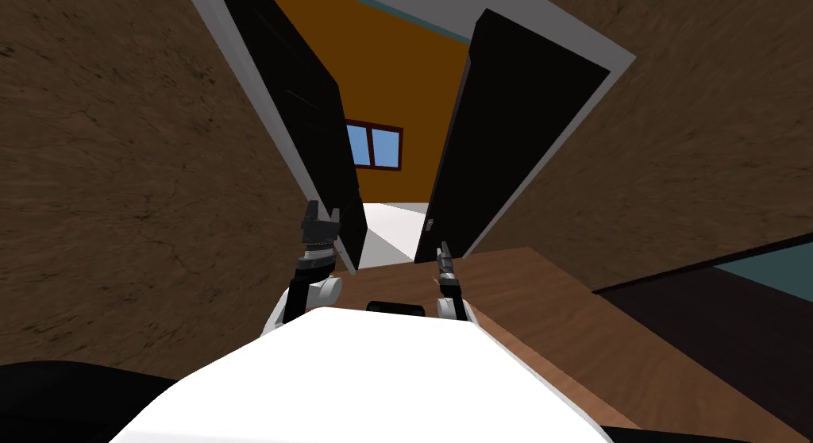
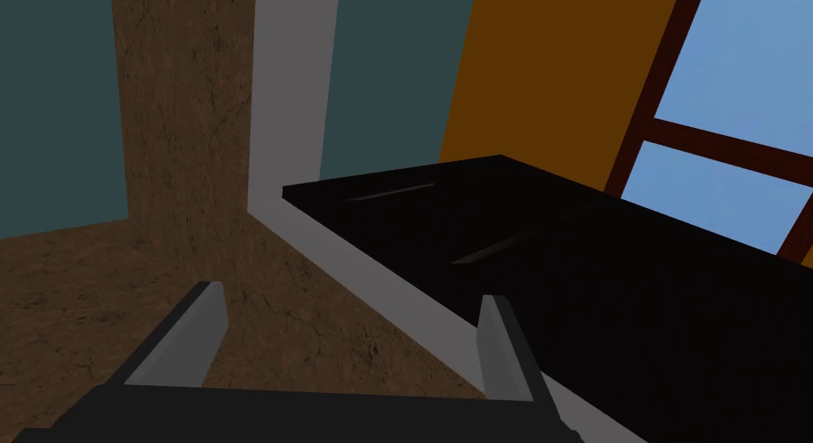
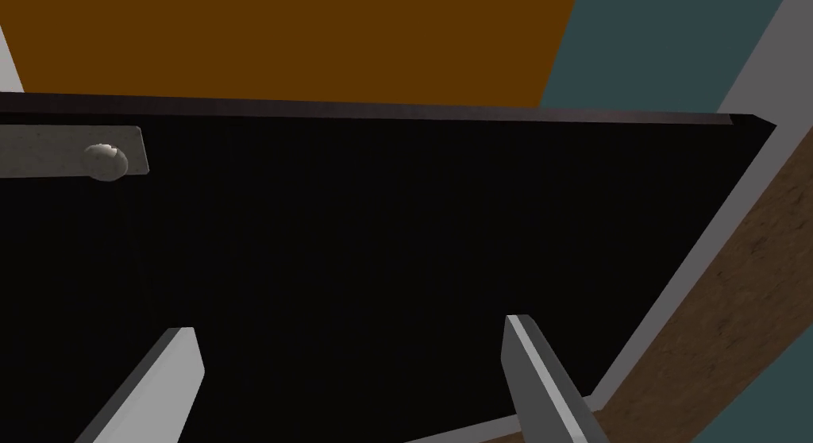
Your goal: Push the door open
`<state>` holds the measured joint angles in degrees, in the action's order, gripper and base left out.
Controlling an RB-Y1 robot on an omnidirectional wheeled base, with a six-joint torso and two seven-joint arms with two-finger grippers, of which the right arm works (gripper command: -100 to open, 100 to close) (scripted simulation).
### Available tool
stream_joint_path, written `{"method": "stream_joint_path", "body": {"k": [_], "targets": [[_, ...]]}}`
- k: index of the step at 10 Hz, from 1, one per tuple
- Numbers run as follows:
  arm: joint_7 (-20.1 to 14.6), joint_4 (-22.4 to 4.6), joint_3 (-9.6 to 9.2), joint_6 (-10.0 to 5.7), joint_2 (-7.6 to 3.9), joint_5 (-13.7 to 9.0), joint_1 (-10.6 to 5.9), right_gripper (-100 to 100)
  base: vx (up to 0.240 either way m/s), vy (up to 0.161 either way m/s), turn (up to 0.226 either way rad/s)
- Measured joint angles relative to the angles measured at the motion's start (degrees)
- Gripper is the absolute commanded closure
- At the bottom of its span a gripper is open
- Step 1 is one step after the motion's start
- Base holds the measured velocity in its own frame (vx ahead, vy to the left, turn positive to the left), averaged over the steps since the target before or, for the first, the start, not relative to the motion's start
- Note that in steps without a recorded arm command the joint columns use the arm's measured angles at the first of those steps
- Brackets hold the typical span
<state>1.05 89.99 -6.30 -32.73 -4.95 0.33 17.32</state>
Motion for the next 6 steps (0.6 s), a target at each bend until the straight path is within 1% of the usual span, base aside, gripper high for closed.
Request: {"method": "stream_joint_path", "body": {"k": [2, 3, 4, 5, 6], "targets": [[-0.38, -3.1, -0.32, -0.9, -0.18, -0.21, -0.79, -100, 0.08, -0.086, 0.05], [-0.46, -4.82, -0.47, -1.35, -0.08, -0.28, -1.49, -100, 0.108, -0.077, 0.062], [-0.72, -6.78, -0.5, -2.03, -0.32, -0.47, -2.16, -100, 0.099, -0.08, 0.05], [-0.73, -8.37, -0.75, -2.44, -0.05, -0.47, -2.57, -100, 0.089, -0.078, 0.051], [-0.7, -10.01, -0.91, -2.62, 0.14, -0.52, -3.32, -100, 0.091, -0.084, 0.059]]}}
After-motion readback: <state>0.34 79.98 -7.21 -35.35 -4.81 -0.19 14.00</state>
